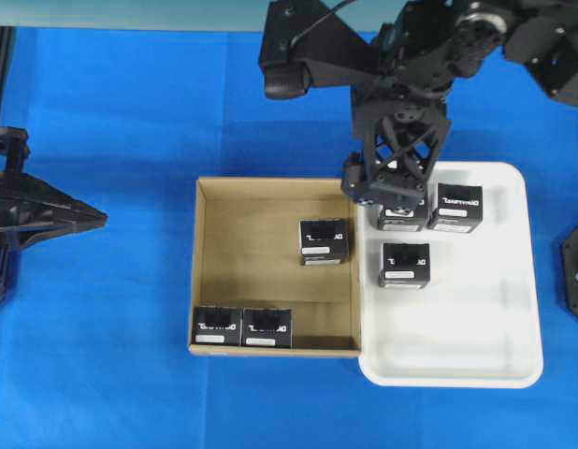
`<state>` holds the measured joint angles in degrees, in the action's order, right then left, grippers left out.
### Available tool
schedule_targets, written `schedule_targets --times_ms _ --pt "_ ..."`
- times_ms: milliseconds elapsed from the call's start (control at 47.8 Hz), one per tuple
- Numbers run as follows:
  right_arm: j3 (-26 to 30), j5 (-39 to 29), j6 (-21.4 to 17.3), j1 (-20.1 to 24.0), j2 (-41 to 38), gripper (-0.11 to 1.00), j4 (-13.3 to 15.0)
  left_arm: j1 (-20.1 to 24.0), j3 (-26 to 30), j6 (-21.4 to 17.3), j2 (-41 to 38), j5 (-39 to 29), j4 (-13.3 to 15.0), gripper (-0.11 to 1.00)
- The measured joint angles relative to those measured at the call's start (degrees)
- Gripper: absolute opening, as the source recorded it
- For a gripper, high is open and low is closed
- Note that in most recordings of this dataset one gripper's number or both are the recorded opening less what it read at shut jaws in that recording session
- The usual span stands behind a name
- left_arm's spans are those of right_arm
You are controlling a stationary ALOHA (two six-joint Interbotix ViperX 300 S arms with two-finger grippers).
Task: Pick the box from inside the cardboard box.
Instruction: 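Lift the package and carry it right onto the white tray, then open the right gripper to release the package on the tray, then move the right gripper back into the box and grasp another package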
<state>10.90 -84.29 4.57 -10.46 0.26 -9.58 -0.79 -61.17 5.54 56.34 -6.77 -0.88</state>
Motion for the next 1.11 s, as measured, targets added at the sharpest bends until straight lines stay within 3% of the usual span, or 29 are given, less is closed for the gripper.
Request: schedule_targets --times_ms 272,586,837,1109 --pt "5.4 -5.2 -0.5 1.5 0.3 0.98 2.6 0.0 0.3 0.0 0.3 0.0 0.0 -0.07" --pt "4.3 -5.4 -0.1 1.8 -0.2 0.98 3.0 0.0 0.7 0.0 0.2 0.0 0.0 -0.07" --pt "4.3 -6.0 0.1 2.5 -2.6 0.98 5.4 0.0 0.7 0.0 0.3 0.0 0.0 -0.07" --pt "1.5 -4.3 1.6 3.4 -6.5 0.98 5.9 -0.3 0.7 0.1 0.3 0.0 0.1 -0.07"
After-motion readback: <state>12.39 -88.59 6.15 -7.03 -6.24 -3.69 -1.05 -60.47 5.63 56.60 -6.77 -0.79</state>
